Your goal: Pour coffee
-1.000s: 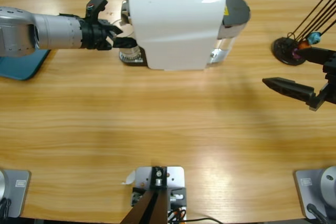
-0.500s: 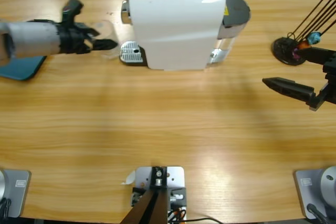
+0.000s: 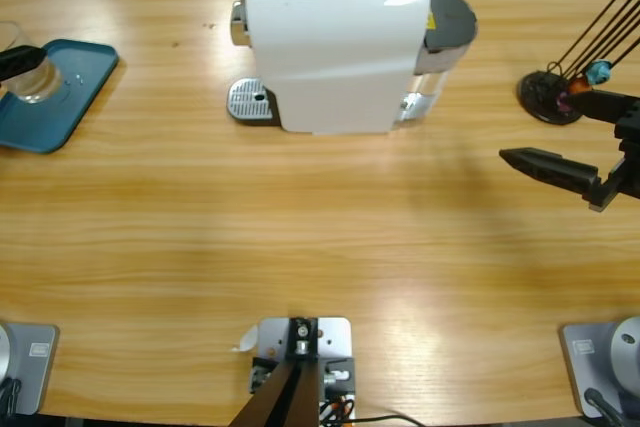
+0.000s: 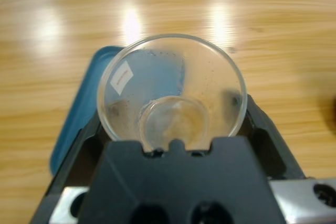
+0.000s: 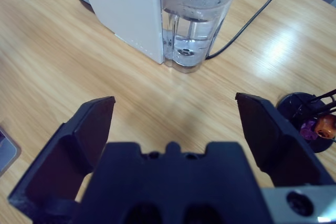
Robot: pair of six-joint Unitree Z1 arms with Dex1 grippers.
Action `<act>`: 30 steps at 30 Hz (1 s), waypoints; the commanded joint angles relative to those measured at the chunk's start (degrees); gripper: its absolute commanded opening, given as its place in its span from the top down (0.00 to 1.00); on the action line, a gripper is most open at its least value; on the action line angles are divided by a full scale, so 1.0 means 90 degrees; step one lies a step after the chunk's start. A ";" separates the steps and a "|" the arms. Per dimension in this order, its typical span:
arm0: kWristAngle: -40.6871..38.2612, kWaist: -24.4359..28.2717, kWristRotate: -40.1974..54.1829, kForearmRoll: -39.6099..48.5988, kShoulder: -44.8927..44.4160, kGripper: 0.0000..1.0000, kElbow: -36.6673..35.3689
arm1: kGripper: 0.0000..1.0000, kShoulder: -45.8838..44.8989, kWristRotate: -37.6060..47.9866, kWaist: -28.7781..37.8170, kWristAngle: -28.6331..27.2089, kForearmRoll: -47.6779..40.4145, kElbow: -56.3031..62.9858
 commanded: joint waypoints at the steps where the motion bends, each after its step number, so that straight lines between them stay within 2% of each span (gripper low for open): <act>1: 0.0520 0.0648 -0.0411 -0.0198 0.0942 0.60 0.0167 | 0.00 0.0229 0.0079 0.0065 0.0100 -0.0068 0.0178; 8: 0.0775 0.0957 -0.0571 -0.0796 0.1927 0.58 0.0169 | 0.00 0.0289 0.0079 0.0065 0.0082 -0.0060 0.0173; 13: 0.0746 0.1050 -0.0648 -0.1571 0.2733 0.58 0.0204 | 0.00 0.0289 0.0079 0.0065 0.0045 -0.0058 0.0175; 14: 0.0707 0.1050 -0.0657 -0.1593 0.2765 0.54 0.0210 | 0.00 0.0289 0.0079 0.0065 0.0031 -0.0058 0.0175; 16: 0.0563 0.1050 -0.0716 -0.1595 0.2794 0.13 0.0208 | 0.00 0.0275 0.0081 0.0065 0.0021 -0.0058 0.0178; 17: 0.0498 0.1050 -0.0734 -0.1593 0.2804 0.04 0.0214 | 0.00 0.0275 0.0085 0.0065 0.0021 -0.0058 0.0178; 19: 0.0234 0.1050 -0.0749 -0.1595 0.2765 0.01 0.0227 | 0.00 0.0279 0.0089 0.0065 0.0012 -0.0058 0.0178; 22: 0.0199 0.0961 -0.0749 -0.1589 0.2497 0.00 0.0354 | 0.00 0.0281 0.0089 0.0065 0.0012 -0.0054 0.0178; 26: 0.0172 0.0466 -0.0714 -0.1288 0.1265 0.00 0.0575 | 0.00 0.0297 0.0089 0.0065 0.0012 -0.0056 0.0178; 28: 0.0180 0.0248 -0.0661 -0.0487 0.0272 0.00 0.0476 | 0.00 0.0299 0.0087 0.0065 0.0012 -0.0053 0.0178; 30: 0.0180 0.0017 -0.0630 0.0706 -0.0692 0.00 0.0063 | 0.00 0.0307 0.0089 0.0065 0.0012 -0.0051 0.0178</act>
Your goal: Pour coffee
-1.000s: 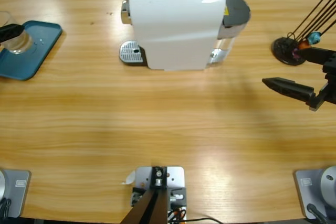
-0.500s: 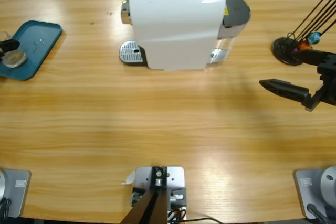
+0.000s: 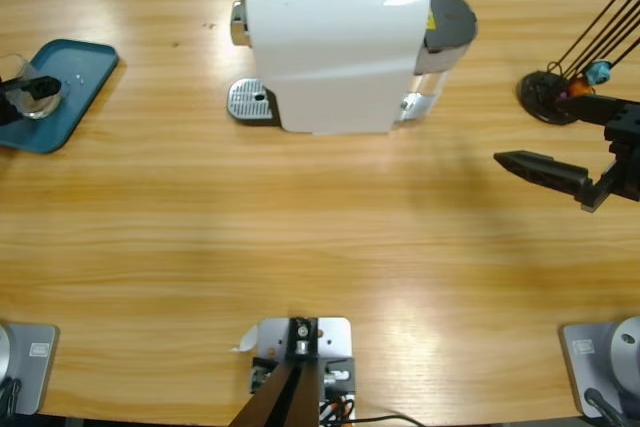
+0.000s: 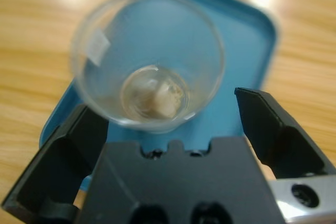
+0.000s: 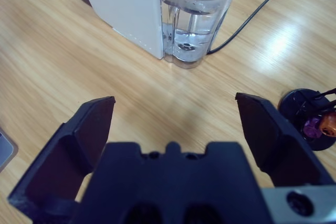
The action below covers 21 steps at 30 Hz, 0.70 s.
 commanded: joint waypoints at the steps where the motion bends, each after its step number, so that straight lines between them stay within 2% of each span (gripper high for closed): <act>1: -0.0086 -0.0916 0.0082 0.2935 -0.3150 0.00 -0.0635 | 0.00 0.0141 0.0069 0.0065 0.0011 -0.0054 0.0178; 4: -0.0090 -0.1436 0.0447 0.4708 -0.3871 0.00 -0.1744 | 0.00 0.0147 0.0069 0.0065 0.0011 -0.0054 0.0180; 7: -0.0281 -0.1492 0.0605 0.5560 -0.4150 0.00 -0.2172 | 0.00 0.0121 0.0069 0.0065 0.0021 -0.0058 0.0188; 9: -0.0815 -0.1781 0.0619 0.5650 -0.4261 0.00 -0.2112 | 0.00 0.0145 0.0069 0.0065 0.0021 -0.0058 0.0188; 12: -0.2022 -0.3026 0.0654 0.5589 -0.3826 0.00 -0.1951 | 0.00 0.0153 0.0069 0.0065 0.0011 -0.0058 0.0188; 13: -0.2199 -0.3268 0.0681 0.5540 -0.3570 0.00 -0.1893 | 0.00 0.0151 0.0067 0.0065 0.0011 -0.0058 0.0190; 15: -0.2479 -0.3621 0.0714 0.5222 -0.3162 0.00 -0.1754 | 0.00 0.0172 0.0069 0.0065 0.0001 -0.0068 0.0188; 21: -0.2637 -0.3973 0.1089 0.4794 -0.1855 0.02 -0.1641 | 0.00 0.0549 0.0011 0.0065 -0.0008 -0.0048 0.0137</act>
